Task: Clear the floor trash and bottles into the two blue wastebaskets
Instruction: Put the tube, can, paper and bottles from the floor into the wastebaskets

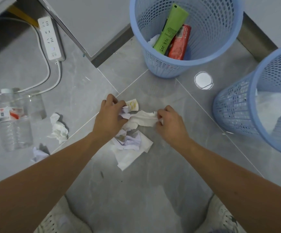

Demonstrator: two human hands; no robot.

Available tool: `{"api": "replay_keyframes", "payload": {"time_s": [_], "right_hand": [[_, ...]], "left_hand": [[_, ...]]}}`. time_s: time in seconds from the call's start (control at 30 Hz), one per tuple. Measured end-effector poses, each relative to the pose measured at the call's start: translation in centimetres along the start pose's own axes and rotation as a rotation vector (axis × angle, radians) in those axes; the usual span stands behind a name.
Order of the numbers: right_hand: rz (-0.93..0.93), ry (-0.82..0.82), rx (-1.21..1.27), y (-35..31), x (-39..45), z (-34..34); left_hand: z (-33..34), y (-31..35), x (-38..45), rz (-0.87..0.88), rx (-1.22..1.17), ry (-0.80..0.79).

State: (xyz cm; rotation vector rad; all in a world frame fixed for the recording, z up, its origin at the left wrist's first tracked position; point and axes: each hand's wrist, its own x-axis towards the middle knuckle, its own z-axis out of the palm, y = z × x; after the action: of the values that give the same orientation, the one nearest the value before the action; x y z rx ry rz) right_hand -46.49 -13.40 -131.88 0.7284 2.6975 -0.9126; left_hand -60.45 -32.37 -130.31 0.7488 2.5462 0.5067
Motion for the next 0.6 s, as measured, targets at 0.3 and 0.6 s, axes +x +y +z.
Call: {"api": "replay_keyframes", "payload": {"time_s": [0.3,0.6], "right_hand": [[0.041,0.218,0.228,-2.2,-5.2,-7.0],[0.140,0.458,0.339,-2.5,-13.4,-24.0]], "left_hand": [[-6.1,4.8,-3.2,0.011,-0.189,-0.045],[-16.2,16.1,-7.4,0.014,-0.422,0.024]]}}
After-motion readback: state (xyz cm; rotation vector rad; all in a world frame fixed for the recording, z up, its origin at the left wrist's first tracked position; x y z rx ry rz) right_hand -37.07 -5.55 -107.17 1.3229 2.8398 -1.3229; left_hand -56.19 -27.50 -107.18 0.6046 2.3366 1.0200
